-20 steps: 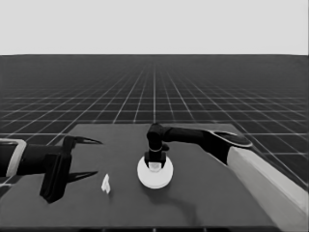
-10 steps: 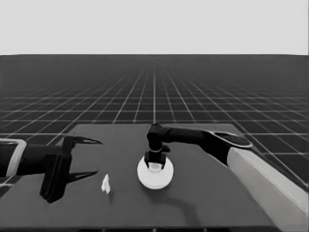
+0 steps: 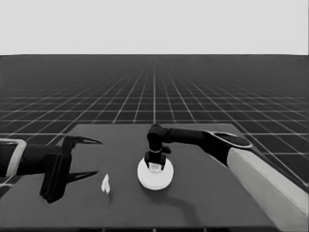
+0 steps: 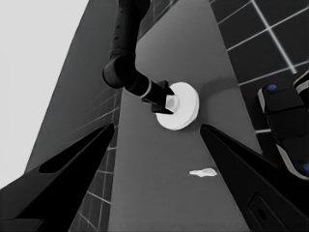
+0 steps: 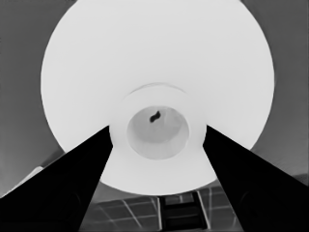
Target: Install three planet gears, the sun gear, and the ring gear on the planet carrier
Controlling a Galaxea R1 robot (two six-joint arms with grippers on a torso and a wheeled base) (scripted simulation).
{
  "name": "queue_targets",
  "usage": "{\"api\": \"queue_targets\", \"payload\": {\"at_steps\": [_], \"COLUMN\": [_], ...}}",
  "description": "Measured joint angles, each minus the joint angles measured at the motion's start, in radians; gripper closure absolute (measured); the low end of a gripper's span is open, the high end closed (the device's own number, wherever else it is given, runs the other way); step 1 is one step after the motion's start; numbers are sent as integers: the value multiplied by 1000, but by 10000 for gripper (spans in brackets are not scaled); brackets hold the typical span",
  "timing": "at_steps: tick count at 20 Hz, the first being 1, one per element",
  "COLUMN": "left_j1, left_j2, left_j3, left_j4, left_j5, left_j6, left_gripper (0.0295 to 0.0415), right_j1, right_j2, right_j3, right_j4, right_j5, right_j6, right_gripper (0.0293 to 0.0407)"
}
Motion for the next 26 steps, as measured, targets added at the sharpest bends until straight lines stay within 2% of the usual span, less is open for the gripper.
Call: {"api": "queue_targets", "payload": {"at_steps": [26], "left_j1": [0], "left_j2": [0], "left_j3": [0], "left_j4": [0], "left_j5": [0], "left_j6": [0], "left_gripper": [326], "right_j1": [-3], "right_j2": [0], "right_j3": [0], "right_j4": [0], "right_j5": [0], "right_j6": [227], "right_gripper": [351]}}
